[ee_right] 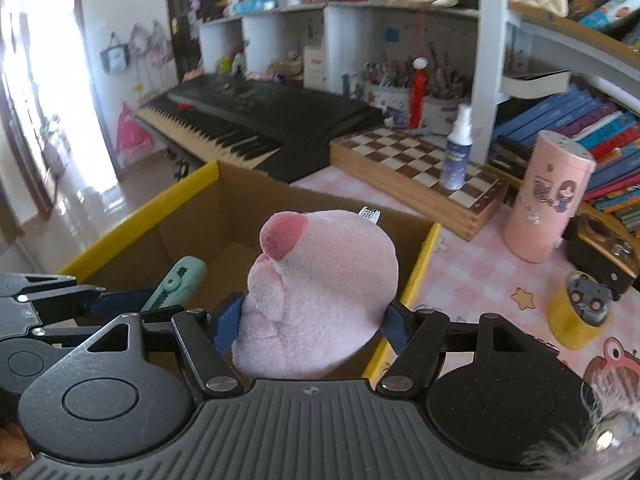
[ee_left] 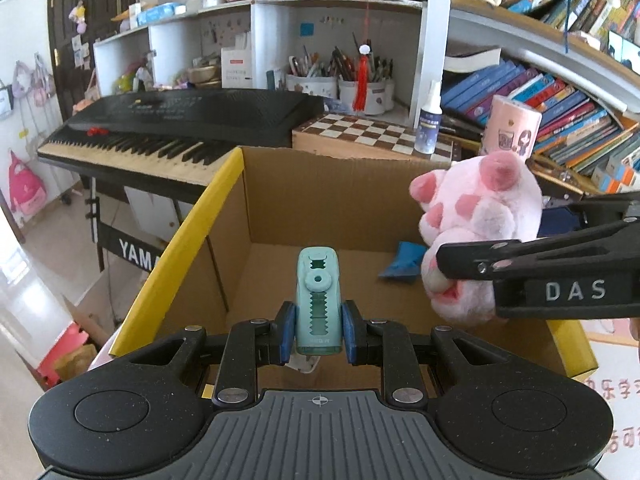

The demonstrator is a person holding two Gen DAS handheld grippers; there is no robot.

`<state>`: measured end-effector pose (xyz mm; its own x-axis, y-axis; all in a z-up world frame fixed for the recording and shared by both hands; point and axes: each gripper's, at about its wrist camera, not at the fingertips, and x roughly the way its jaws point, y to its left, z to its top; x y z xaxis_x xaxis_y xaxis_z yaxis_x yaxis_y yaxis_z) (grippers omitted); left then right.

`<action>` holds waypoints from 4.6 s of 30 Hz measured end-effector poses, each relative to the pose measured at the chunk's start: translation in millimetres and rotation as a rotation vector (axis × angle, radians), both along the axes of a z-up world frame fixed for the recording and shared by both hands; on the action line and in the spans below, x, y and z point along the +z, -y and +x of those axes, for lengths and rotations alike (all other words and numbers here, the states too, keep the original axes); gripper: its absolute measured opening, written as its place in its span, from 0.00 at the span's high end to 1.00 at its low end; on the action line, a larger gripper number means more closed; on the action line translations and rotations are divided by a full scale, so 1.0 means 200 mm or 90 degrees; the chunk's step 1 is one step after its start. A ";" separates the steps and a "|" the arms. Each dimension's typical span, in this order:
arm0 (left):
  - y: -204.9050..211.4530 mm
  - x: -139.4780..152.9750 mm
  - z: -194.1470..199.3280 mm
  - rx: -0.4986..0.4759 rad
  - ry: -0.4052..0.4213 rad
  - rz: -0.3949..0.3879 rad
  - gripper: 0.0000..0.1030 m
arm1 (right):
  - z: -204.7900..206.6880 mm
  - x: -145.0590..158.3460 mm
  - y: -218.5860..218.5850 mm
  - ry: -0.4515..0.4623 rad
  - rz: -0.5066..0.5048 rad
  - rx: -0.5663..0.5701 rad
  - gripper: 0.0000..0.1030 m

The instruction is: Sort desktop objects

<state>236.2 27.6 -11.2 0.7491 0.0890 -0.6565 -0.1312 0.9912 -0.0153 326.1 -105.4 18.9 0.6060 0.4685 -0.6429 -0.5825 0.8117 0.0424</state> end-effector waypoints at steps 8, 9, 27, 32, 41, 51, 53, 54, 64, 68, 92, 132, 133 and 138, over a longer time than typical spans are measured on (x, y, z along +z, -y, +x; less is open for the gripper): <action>0.02 -0.03 0.05 -0.002 -0.019 0.011 0.78 | 0.05 -0.05 -0.07 -0.006 -0.044 0.049 0.34; 0.03 -0.03 0.05 -0.001 -0.021 0.012 0.78 | 0.06 -0.05 -0.07 -0.007 -0.046 0.053 0.34; 0.06 -0.09 0.11 -0.021 -0.052 0.038 0.78 | 0.15 -0.12 -0.18 -0.032 -0.096 0.103 0.33; 0.06 -0.10 0.12 -0.027 -0.052 0.034 0.77 | 0.16 -0.12 -0.20 -0.036 -0.110 0.114 0.33; 0.06 -0.10 0.11 -0.028 -0.051 0.034 0.77 | 0.17 -0.12 -0.21 -0.040 -0.120 0.121 0.33; 0.05 -0.08 0.08 -0.015 -0.036 0.047 0.63 | 0.16 -0.12 -0.21 -0.033 -0.120 0.107 0.30; 0.05 -0.07 0.07 -0.009 -0.031 0.051 0.56 | 0.14 -0.12 -0.21 -0.024 -0.116 0.105 0.31; 0.04 -0.06 0.06 -0.006 -0.027 0.053 0.53 | 0.14 -0.11 -0.20 -0.021 -0.113 0.104 0.31; 0.05 0.04 -0.04 -0.022 0.025 0.074 0.36 | 0.02 -0.01 -0.14 0.038 -0.072 0.061 0.28; 0.06 0.09 -0.09 -0.030 0.052 0.086 0.31 | -0.04 0.06 -0.09 0.058 -0.043 0.033 0.28; -0.07 0.25 -0.55 0.022 0.135 0.036 0.20 | -0.61 0.17 0.22 0.128 0.108 -0.229 0.25; -0.07 0.09 -1.07 -0.088 0.070 0.036 0.17 | -1.41 -0.05 0.05 0.060 0.045 -0.270 0.21; -0.07 0.09 -1.07 -0.089 0.069 0.035 0.17 | -1.41 -0.05 0.05 0.059 0.044 -0.272 0.21; -0.06 0.09 -1.06 -0.097 0.069 0.031 0.17 | -1.42 -0.05 0.08 0.060 0.044 -0.289 0.21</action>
